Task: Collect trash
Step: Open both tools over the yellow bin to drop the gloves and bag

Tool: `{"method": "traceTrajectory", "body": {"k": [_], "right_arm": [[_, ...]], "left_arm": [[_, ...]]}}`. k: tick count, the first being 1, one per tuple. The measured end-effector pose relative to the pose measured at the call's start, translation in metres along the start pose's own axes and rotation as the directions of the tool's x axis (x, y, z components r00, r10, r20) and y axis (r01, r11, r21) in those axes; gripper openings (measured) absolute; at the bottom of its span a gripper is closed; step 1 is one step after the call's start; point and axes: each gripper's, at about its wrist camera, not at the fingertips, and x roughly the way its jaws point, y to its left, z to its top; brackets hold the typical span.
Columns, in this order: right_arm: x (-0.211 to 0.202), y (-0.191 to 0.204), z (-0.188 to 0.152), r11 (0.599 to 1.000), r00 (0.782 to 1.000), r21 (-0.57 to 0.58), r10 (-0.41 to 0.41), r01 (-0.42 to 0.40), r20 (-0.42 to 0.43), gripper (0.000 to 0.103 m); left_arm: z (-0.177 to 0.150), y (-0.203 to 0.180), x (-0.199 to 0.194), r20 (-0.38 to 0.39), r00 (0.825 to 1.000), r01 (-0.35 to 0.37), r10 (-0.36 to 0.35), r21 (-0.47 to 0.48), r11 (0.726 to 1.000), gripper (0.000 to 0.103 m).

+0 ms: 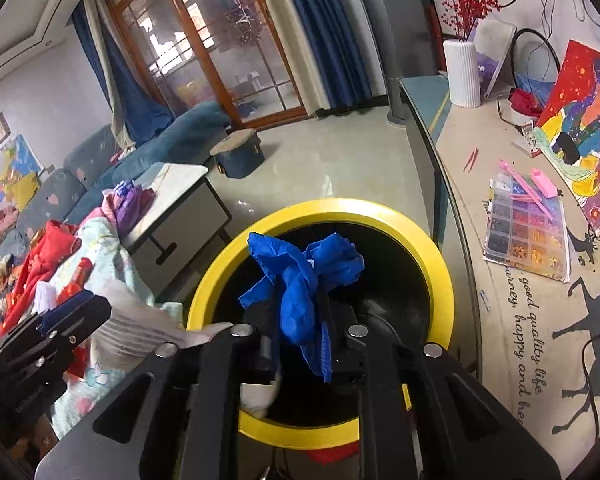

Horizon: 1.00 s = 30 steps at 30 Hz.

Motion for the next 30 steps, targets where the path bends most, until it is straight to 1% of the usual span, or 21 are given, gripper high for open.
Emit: {"method": "traceTrajectory", "body": {"k": [1, 2, 3, 4, 5, 7, 8, 10, 12, 14, 18, 22, 24, 28, 30], "right_arm": [[0.002, -0.003, -0.002, 1.0, 1.0, 0.003, -0.003, 0.003, -0.005, 0.033], [0.002, -0.004, -0.004, 1.0, 1.0, 0.006, -0.002, 0.002, -0.006, 0.036], [0.003, -0.005, -0.004, 1.0, 1.0, 0.007, -0.002, 0.002, -0.008, 0.038], [0.003, -0.007, -0.005, 1.0, 1.0, 0.01, -0.008, 0.008, -0.008, 0.04], [0.002, -0.008, -0.007, 1.0, 1.0, 0.016, -0.015, 0.015, -0.008, 0.04], [0.0, -0.008, -0.01, 1.0, 1.0, 0.025, -0.013, 0.013, -0.009, 0.04], [-0.001, -0.008, -0.011, 1.0, 1.0, 0.026, -0.015, 0.016, -0.008, 0.04], [-0.006, -0.003, -0.014, 1.0, 1.0, 0.02, -0.017, 0.017, 0.002, 0.041], [-0.012, 0.005, -0.016, 1.0, 1.0, 0.013, -0.009, 0.009, 0.014, 0.044], [-0.018, 0.013, -0.017, 1.0, 1.0, 0.005, 0.001, -0.001, 0.026, 0.051], [-0.031, 0.04, -0.019, 0.999, 0.998, -0.028, 0.037, -0.036, 0.043, 0.054], [-0.044, 0.069, -0.019, 0.995, 0.995, -0.069, 0.08, -0.076, 0.056, 0.058], [-0.052, 0.086, -0.021, 0.991, 0.992, -0.096, 0.105, -0.099, 0.065, 0.059], [-0.066, 0.114, -0.026, 0.981, 0.985, -0.137, 0.152, -0.14, 0.077, 0.061], [-0.073, 0.132, -0.031, 0.97, 0.98, -0.177, 0.181, -0.165, 0.077, 0.062]], "left_arm": [[0.0, 0.001, 0.001, 0.0, 1.0, 0.006, -0.006, -0.008, 1.0, 0.051], [0.0, 0.001, 0.001, 0.0, 1.0, 0.018, -0.018, -0.016, 1.0, 0.054], [0.0, 0.002, 0.0, 0.0, 0.999, 0.032, -0.032, -0.027, 0.999, 0.056], [-0.001, 0.003, -0.001, 0.003, 1.0, 0.032, -0.031, -0.034, 0.999, 0.06], [0.0, 0.006, -0.004, 0.011, 0.999, 0.035, -0.035, -0.045, 0.998, 0.065], [0.0, 0.01, -0.013, 0.038, 0.998, 0.043, -0.04, -0.064, 0.997, 0.069], [0.0, 0.013, -0.021, 0.057, 0.997, 0.048, -0.044, -0.075, 0.996, 0.073], [0.002, 0.016, -0.032, 0.084, 0.996, 0.052, -0.044, -0.088, 0.995, 0.077], [0.002, 0.019, -0.045, 0.114, 0.993, 0.054, -0.043, -0.096, 0.994, 0.081], [0.002, 0.022, -0.059, 0.146, 0.989, 0.056, -0.041, -0.104, 0.993, 0.09], [0.002, 0.03, -0.089, 0.202, 0.979, 0.031, -0.008, -0.112, 0.993, 0.092], [0.001, 0.045, -0.111, 0.227, 0.974, 0.002, 0.03, -0.139, 0.99, 0.092], [-0.001, 0.054, -0.121, 0.239, 0.97, -0.012, 0.048, -0.151, 0.989, 0.092], [-0.005, 0.071, -0.142, 0.271, 0.959, -0.037, 0.083, -0.172, 0.984, 0.092], [-0.009, 0.081, -0.152, 0.284, 0.953, -0.05, 0.103, -0.187, 0.981, 0.092]]}}
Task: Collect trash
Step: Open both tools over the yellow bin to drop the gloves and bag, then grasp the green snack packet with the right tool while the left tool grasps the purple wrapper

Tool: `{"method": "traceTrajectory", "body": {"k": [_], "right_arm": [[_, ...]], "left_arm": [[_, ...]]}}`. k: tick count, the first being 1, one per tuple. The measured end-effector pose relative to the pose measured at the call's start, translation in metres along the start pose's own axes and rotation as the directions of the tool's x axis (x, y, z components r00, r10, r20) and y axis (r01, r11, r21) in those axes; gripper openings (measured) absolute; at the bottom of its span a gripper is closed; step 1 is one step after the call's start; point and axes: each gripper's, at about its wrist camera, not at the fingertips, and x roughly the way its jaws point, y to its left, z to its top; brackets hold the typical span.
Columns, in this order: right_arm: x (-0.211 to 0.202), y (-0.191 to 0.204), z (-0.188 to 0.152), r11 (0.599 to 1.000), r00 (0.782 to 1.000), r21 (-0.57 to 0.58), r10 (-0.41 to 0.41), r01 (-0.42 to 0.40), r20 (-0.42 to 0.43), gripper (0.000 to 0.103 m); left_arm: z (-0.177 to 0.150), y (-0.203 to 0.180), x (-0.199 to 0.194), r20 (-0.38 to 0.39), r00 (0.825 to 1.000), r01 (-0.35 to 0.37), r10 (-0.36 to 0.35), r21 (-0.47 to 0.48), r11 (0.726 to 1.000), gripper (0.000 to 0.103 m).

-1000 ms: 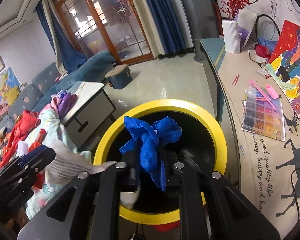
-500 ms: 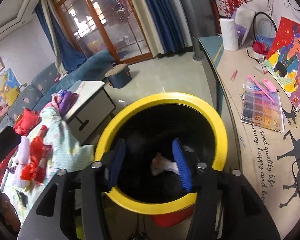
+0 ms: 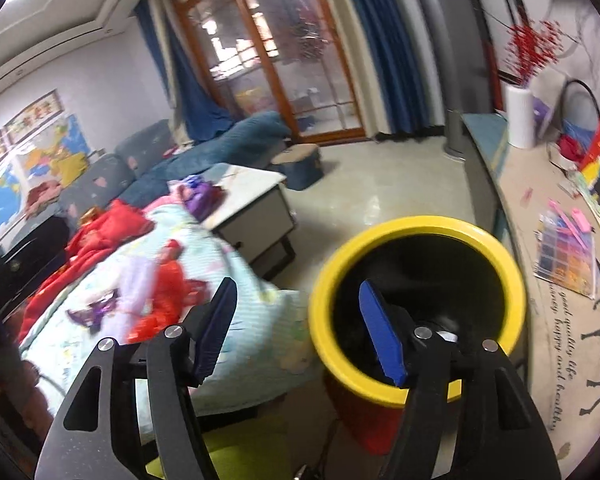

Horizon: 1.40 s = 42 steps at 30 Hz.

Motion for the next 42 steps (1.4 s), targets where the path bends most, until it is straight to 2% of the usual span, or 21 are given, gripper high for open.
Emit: {"method": "traceTrajectory", "body": {"k": [11, 19, 26, 34, 42], "right_arm": [[-0.002, 0.079, -0.016, 0.988, 0.993, -0.102, 0.111, -0.114, -0.037, 0.063], [0.005, 0.131, -0.04, 0.956, 0.973, -0.201, 0.189, -0.213, -0.134, 0.063], [0.023, 0.168, -0.061, 0.914, 0.938, -0.264, 0.244, -0.308, -0.247, 0.063], [0.049, 0.2, -0.083, 0.881, 0.898, -0.291, 0.263, -0.372, -0.352, 0.063], [0.08, 0.209, -0.094, 0.884, 0.869, -0.264, 0.252, -0.386, -0.426, 0.063]], "left_arm": [[0.004, 0.06, -0.041, 0.076, 0.991, -0.101, 0.106, -0.068, 0.993, 0.092], [0.001, 0.103, -0.062, 0.087, 0.978, -0.18, 0.19, -0.11, 0.977, 0.092], [-0.006, 0.149, -0.069, 0.057, 0.958, -0.267, 0.282, -0.184, 0.946, 0.092], [-0.023, 0.205, -0.071, -0.004, 0.928, -0.359, 0.372, -0.27, 0.893, 0.092], [-0.041, 0.247, -0.062, -0.076, 0.914, -0.4, 0.399, -0.336, 0.853, 0.092]]}}
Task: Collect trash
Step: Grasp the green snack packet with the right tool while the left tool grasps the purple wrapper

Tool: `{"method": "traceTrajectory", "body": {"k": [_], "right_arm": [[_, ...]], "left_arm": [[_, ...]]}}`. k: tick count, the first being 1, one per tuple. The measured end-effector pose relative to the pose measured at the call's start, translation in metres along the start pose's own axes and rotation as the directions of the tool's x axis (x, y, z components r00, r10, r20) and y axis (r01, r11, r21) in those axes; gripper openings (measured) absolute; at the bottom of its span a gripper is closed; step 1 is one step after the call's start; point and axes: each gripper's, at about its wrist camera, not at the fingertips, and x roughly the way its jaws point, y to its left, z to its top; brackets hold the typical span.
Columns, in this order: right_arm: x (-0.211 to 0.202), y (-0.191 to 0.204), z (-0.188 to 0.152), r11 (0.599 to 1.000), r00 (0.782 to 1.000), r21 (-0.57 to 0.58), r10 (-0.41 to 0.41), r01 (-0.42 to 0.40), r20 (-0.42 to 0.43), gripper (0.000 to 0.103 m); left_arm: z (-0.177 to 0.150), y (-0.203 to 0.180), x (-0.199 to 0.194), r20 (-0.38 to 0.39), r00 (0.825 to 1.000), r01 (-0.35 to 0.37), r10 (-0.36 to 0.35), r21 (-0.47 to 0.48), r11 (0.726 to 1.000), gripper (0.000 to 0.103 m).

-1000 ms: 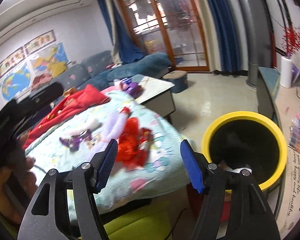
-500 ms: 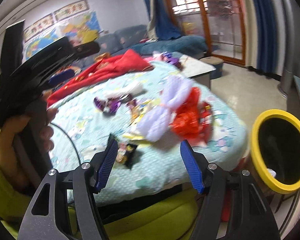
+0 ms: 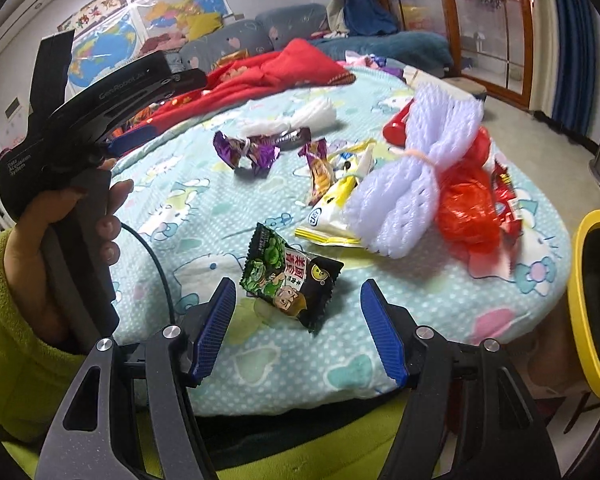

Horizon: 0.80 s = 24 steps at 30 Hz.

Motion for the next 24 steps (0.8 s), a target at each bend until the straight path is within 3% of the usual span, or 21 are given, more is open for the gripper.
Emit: {"method": "traceTrajectory", "body": {"k": [6, 12, 14, 18, 20, 24], "right_arm": [[0.028, -0.003, 0.001, 0.999, 0.998, 0.04, 0.032, -0.03, -0.062, 0.062], [0.032, -0.003, -0.003, 0.998, 0.997, 0.042, 0.048, -0.045, -0.062, 0.044], [0.03, -0.005, -0.005, 0.998, 0.997, 0.042, 0.057, -0.055, -0.057, 0.039], [0.026, -0.006, -0.007, 0.998, 0.997, 0.034, 0.059, -0.058, -0.047, 0.026], [0.022, -0.006, -0.009, 0.998, 0.997, 0.026, 0.06, -0.059, -0.043, 0.021], [0.02, -0.005, -0.01, 0.997, 0.996, 0.016, 0.073, -0.072, -0.043, 0.016]], "left_arm": [[-0.009, 0.012, 0.03, -0.072, 0.997, 0.036, -0.038, -0.023, 0.999, 0.092], [-0.022, 0.017, 0.053, -0.114, 0.99, 0.074, -0.078, -0.038, 0.997, 0.092], [-0.025, 0.02, 0.057, -0.123, 0.989, 0.08, -0.086, -0.055, 0.995, 0.085], [-0.026, 0.026, 0.062, -0.134, 0.985, 0.097, -0.108, -0.091, 0.991, 0.082], [-0.026, 0.028, 0.064, -0.135, 0.984, 0.105, -0.119, -0.1, 0.989, 0.071], [-0.026, 0.029, 0.07, -0.152, 0.979, 0.119, -0.136, -0.114, 0.986, 0.059]]}}
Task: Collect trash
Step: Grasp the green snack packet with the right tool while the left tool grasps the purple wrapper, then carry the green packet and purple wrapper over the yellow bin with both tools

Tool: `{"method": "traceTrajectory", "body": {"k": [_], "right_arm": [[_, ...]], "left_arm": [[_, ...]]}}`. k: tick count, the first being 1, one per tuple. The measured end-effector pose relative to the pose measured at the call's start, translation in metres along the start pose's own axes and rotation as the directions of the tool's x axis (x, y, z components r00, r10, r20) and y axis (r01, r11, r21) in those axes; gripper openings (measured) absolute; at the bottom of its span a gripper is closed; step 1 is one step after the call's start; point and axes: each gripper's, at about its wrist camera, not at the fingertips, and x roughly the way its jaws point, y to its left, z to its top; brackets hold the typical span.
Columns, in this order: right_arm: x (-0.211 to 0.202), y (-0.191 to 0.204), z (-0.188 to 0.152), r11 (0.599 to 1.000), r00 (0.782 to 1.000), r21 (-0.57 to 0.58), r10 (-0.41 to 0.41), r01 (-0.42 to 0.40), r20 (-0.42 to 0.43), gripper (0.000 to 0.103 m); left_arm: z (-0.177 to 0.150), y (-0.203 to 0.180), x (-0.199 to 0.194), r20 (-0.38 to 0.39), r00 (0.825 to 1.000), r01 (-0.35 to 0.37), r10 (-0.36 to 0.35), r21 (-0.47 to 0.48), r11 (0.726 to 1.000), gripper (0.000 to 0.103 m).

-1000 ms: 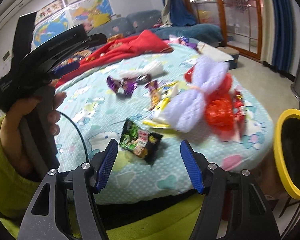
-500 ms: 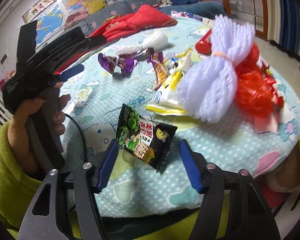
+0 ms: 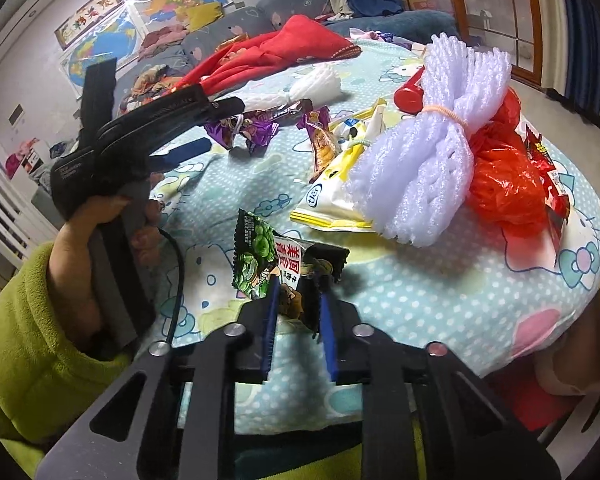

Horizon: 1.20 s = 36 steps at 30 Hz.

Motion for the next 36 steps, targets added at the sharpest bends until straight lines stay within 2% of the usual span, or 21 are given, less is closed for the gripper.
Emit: {"method": "traceTrajectory", "body": {"k": [3, 5, 8, 10, 23, 36], "right_arm": [[-0.001, 0.006, -0.002, 1.0, 1.0, -0.023, 0.0, 0.0, -0.004, 0.015], [-0.003, 0.01, -0.002, 0.999, 1.0, -0.039, -0.002, 0.002, 0.001, 0.014], [-0.006, 0.013, -0.001, 0.998, 1.0, -0.057, -0.005, 0.005, 0.01, 0.014], [-0.008, 0.016, 0.0, 0.998, 1.0, -0.068, -0.004, 0.005, 0.015, 0.014], [-0.028, 0.023, 0.007, 0.992, 0.996, -0.126, 0.003, 0.008, 0.086, 0.013], [-0.064, 0.013, 0.024, 0.994, 0.977, -0.103, -0.012, 0.034, 0.212, 0.012]], "left_arm": [[0.001, 0.001, 0.001, -0.006, 1.0, 0.01, -0.01, -0.005, 1.0, 0.048], [0.001, 0.001, 0.001, -0.012, 1.0, 0.011, -0.011, -0.012, 1.0, 0.029], [0.0, 0.002, 0.002, -0.021, 1.0, 0.022, -0.022, -0.014, 1.0, 0.019], [-0.001, 0.0, -0.001, -0.016, 0.999, 0.028, -0.028, 0.0, 1.0, 0.016], [-0.007, -0.017, -0.027, -0.006, 0.996, 0.088, -0.088, 0.079, 0.993, 0.015], [0.003, -0.051, -0.072, 0.07, 0.984, 0.153, -0.165, 0.157, 0.976, 0.015]]}}
